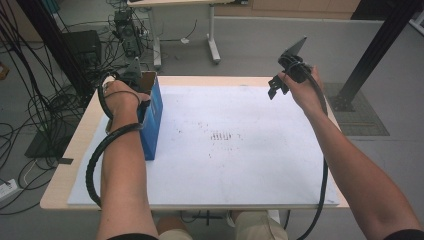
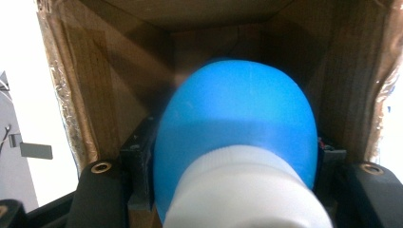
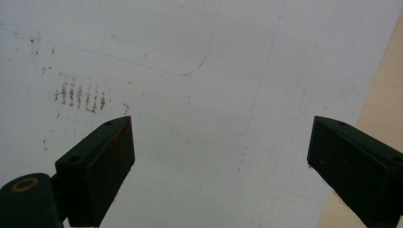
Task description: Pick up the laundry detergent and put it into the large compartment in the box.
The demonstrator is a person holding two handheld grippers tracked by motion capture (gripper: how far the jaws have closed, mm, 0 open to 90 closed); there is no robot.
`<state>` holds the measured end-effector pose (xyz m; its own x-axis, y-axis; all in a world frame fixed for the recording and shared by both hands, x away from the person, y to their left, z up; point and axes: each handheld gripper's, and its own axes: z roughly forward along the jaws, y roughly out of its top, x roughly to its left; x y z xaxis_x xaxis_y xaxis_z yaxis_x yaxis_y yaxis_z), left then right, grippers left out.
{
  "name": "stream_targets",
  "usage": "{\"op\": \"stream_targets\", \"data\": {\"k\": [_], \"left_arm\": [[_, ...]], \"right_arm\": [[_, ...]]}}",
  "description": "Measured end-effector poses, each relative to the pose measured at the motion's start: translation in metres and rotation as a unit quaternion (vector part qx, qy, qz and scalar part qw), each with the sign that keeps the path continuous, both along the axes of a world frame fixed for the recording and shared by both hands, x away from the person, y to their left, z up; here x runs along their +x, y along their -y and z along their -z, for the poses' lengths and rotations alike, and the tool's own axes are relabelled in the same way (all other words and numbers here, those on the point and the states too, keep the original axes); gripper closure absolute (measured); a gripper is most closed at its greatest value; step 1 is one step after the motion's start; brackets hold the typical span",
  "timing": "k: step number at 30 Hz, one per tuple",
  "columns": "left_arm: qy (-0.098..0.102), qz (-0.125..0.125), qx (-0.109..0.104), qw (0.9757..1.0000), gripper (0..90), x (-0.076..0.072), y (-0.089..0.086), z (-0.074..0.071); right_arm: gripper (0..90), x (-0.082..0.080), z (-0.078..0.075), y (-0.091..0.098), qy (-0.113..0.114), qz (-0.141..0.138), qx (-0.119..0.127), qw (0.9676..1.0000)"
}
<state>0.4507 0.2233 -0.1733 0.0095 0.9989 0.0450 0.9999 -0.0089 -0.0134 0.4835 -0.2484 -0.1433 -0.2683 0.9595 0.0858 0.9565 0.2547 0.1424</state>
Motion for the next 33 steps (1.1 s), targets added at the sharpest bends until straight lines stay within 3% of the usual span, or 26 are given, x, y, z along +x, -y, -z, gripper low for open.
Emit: {"op": "stream_targets", "data": {"k": [33], "left_arm": [[0.004, 0.003, 0.002, 1.0000, 36.6, -0.0005, 0.0013, 0.0004]], "right_arm": [[8.6, -0.0012, -0.0014, 0.0043, 0.002, 0.003, 0.003, 1.0000]]}}
